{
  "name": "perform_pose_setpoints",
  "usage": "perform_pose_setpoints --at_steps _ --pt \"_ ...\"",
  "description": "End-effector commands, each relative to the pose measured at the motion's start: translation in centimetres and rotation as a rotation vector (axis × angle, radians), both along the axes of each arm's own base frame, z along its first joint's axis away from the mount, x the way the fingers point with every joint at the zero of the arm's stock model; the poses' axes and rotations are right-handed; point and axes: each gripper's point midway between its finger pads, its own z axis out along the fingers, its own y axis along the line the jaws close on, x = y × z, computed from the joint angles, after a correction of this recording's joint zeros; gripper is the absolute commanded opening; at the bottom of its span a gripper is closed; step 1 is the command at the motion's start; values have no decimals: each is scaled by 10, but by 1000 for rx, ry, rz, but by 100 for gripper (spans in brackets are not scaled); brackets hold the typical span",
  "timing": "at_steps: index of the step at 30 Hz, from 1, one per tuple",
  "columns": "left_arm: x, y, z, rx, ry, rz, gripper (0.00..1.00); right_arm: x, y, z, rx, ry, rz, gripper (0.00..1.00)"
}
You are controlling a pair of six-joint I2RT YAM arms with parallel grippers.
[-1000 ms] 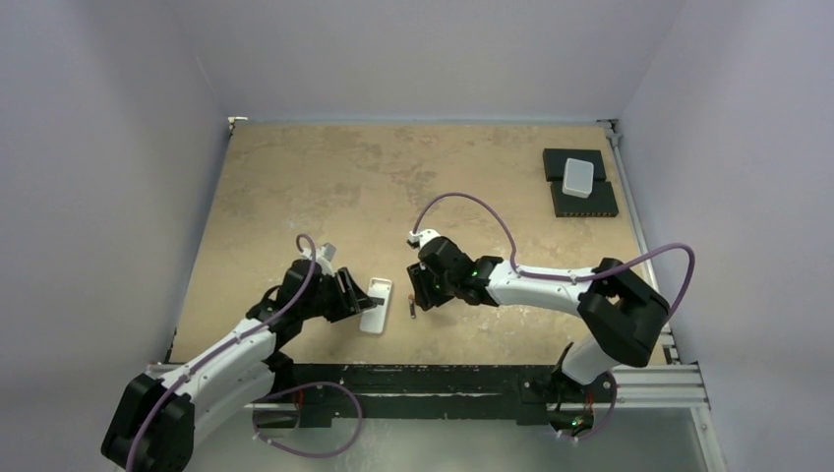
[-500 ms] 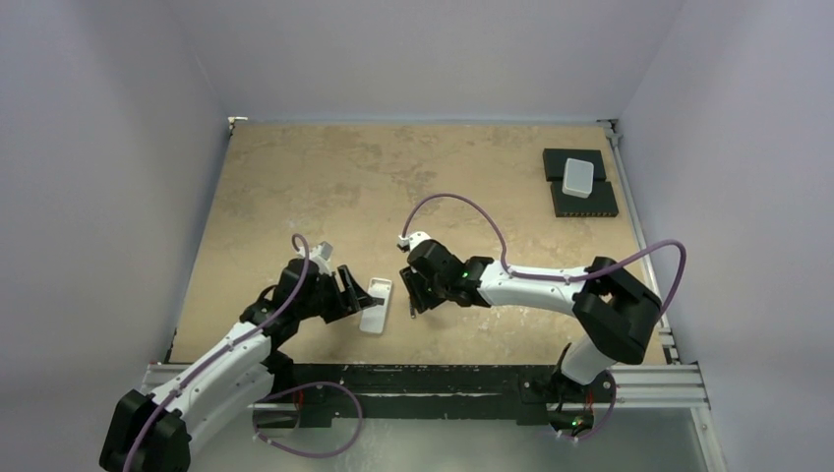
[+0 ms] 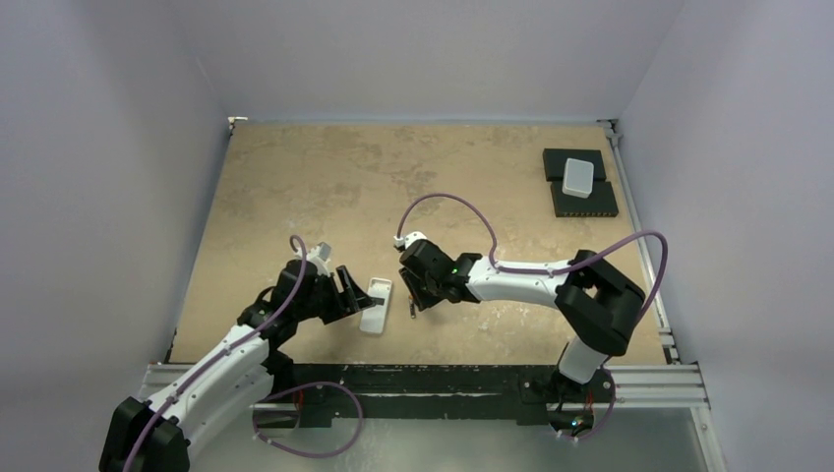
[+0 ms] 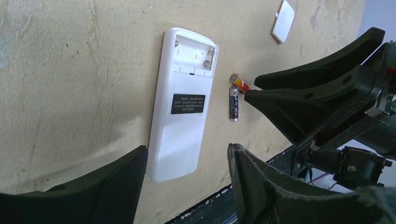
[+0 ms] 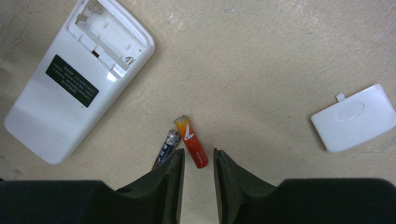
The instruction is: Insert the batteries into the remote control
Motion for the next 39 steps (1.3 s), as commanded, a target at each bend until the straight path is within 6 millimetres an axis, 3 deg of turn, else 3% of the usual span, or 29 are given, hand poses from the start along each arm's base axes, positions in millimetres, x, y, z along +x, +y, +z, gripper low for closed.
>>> perform_pose_setpoints --at_steps 1,21,26,31,39 --pt "6 -5 16 -18 -43 -18 64 9 10 11 12 -38 9 36" --pt "6 -7 15 -21 -39 -22 64 -1 3 -4 -36 -13 31 30" --pt "8 -6 15 -12 -41 -17 64 -5 1 -5 -47 -15 43 17" --pt "15 -2 15 30 -53 -3 64 -2 1 3 -48 -42 45 0" --pt "28 1 20 79 -75 10 65 4 2 29 -32 -86 53 0"
